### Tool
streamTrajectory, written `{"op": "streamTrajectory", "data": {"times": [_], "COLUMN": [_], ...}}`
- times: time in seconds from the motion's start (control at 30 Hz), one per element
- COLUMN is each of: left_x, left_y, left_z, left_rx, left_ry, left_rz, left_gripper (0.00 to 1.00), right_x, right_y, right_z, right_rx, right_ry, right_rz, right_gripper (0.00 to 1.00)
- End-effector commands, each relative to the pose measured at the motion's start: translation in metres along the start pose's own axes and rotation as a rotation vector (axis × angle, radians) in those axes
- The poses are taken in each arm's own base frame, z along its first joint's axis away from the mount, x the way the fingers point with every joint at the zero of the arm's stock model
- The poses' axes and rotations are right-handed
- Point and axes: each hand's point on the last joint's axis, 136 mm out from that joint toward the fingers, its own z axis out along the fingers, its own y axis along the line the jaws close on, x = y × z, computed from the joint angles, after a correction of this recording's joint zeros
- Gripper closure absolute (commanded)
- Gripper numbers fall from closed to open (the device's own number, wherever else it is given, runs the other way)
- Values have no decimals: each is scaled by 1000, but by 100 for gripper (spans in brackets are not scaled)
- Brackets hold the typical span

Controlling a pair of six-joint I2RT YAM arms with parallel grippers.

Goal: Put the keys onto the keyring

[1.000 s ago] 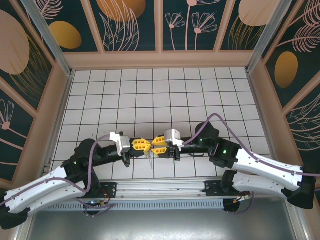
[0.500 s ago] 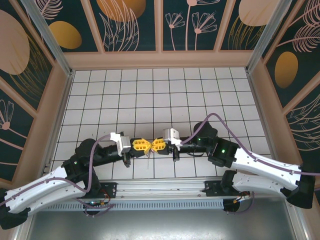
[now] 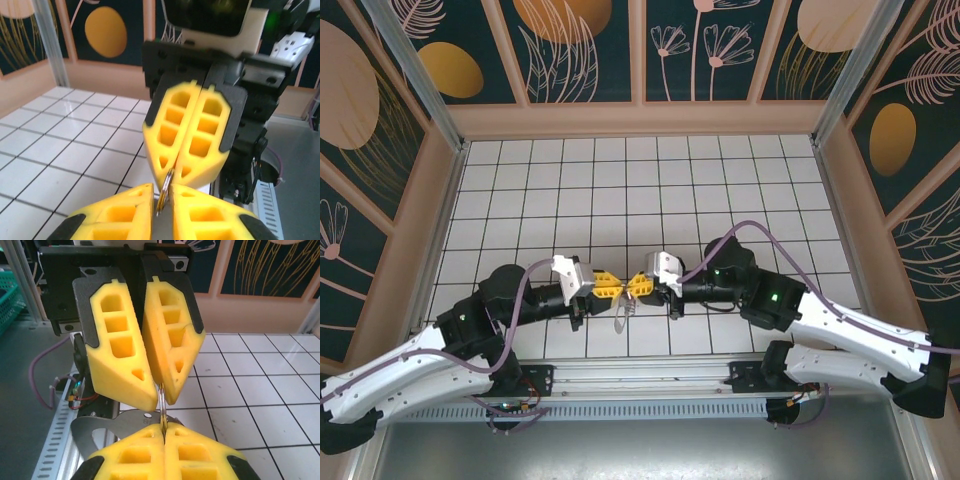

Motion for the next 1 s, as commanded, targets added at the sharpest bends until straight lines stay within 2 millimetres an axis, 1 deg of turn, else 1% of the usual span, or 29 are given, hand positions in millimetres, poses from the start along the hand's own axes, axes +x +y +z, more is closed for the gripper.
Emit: {"op": "streamTrajectory", "data": {"times": [0.0, 0.2, 0.37, 0.53, 0.63, 0.97], "left_x": [15, 18, 21, 25, 27, 29], "left_y": [7, 9, 9, 8, 7, 6], "left_z": [-4, 4, 6, 8, 11, 15], "left_rx": [-45, -40, -39, -27, -19, -8], "left_ry": [109, 164, 198, 227, 239, 224], "left_rz": [15, 14, 19, 24, 25, 13], "left_gripper": [82, 79, 79, 81, 84, 86], "right_x": [-3, 9, 15, 18, 18, 15], "right_y": [-9, -15, -15, -12, -10, -2], "right_z": [-1, 9, 10, 11, 13, 15], "right_rx": [29, 33, 36, 23, 13, -27], "right_ry": [57, 152, 187, 198, 205, 199], "right_rz": [-26, -12, -12, -20, -23, -29], "right_gripper": [100, 100, 100, 100, 100, 100]}}
